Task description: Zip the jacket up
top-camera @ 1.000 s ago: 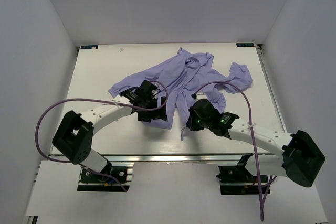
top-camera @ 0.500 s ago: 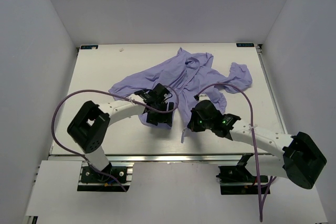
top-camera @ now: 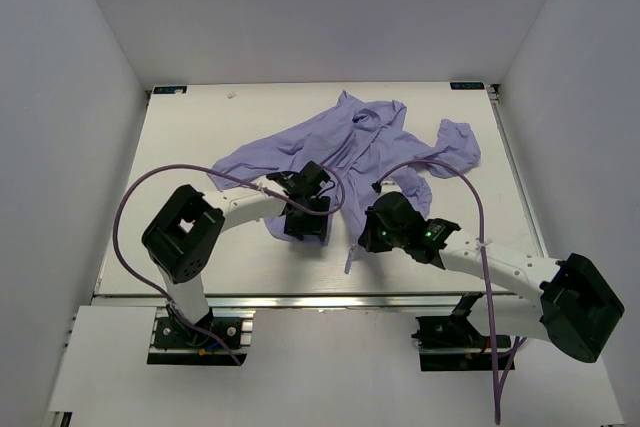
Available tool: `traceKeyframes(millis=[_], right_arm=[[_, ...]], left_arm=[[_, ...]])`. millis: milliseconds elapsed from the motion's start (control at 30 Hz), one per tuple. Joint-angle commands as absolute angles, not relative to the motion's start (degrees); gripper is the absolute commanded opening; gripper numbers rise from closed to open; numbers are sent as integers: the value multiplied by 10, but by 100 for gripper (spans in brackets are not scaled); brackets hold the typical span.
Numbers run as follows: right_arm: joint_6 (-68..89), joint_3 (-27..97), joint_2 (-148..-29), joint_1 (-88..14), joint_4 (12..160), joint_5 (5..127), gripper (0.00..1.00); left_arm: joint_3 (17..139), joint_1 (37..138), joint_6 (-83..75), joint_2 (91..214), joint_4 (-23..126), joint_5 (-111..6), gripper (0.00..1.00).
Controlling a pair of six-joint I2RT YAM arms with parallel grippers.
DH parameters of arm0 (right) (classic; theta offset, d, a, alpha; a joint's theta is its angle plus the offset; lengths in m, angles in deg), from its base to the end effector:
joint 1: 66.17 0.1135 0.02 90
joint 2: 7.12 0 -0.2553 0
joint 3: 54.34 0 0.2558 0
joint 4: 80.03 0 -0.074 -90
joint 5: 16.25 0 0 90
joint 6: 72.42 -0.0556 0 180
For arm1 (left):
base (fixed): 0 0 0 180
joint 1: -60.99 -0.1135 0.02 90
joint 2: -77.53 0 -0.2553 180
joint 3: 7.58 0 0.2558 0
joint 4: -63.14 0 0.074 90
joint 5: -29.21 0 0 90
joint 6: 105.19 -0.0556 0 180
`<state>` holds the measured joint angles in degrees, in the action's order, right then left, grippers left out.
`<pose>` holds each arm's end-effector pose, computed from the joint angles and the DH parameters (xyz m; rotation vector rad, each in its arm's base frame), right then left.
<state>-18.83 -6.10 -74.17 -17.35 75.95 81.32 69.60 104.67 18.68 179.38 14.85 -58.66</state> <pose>0.1749 0.1888 0.1783 -0.1894 2.3797 0.5892 0.2465 -0.2383 0.1327 0.2574 2.9048 -0.3159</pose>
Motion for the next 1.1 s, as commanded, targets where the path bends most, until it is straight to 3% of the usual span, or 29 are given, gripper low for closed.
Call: traceKeyframes(millis=[0,233,467,567,667,767,800,833,1067], right_arm=[[-197,-66,-731,-176,770,824,0],[-201,-68,-729,-176,762,841,0],[-206,-75,-724,-176,755,851,0],[-207,-77,-721,-176,753,855,0],[-209,-81,-715,-176,752,860,0],[-210,-83,-710,-176,751,864,0],[-211,-83,-709,-176,750,864,0],[-213,-84,-709,-176,751,863,0],[-211,-107,-690,-176,823,834,0]], left_arm=[[708,1061,194,1803,159,-599,68],[737,1089,216,1842,113,-694,64],[750,1108,244,1882,97,-713,67],[753,1113,258,1898,88,-730,63],[749,1115,263,1917,91,-734,51],[743,1116,263,1928,102,-722,27],[740,1116,263,1928,105,-718,8],[739,1116,263,1929,107,-718,0],[744,1116,254,1862,126,-718,0]])
